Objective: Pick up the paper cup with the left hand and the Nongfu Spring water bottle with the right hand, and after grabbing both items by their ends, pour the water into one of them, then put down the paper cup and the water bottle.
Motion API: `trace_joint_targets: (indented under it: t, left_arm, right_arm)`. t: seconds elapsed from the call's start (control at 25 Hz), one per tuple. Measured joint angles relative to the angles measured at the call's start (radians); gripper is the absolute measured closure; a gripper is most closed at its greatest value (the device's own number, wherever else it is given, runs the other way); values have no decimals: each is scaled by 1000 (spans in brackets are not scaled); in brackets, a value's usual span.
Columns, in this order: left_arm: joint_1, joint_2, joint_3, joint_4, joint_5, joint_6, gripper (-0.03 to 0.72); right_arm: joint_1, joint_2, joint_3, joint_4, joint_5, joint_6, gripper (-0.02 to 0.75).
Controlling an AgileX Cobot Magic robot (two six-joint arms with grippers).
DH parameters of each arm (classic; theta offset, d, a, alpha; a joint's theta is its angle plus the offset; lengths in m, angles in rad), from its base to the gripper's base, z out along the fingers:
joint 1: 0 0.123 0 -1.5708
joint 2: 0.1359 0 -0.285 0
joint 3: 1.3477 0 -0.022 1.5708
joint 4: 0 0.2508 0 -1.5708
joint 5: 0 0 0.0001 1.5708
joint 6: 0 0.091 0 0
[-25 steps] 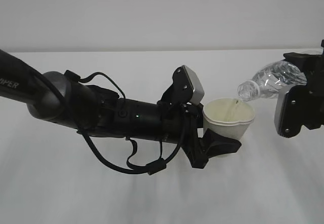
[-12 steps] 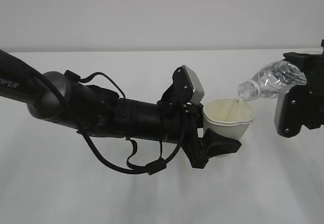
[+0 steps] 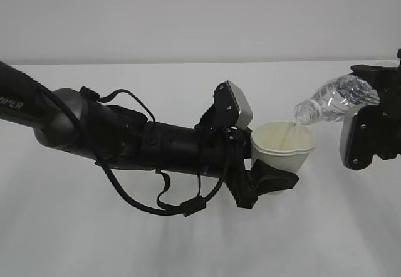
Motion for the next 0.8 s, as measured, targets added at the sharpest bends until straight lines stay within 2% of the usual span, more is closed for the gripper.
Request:
trace_joint_targets:
  t: [0.8]
  left_arm:
    - [0,3,0,0,-2,0,237]
  right_arm:
    - [0,0,0,0,-6,-4,330]
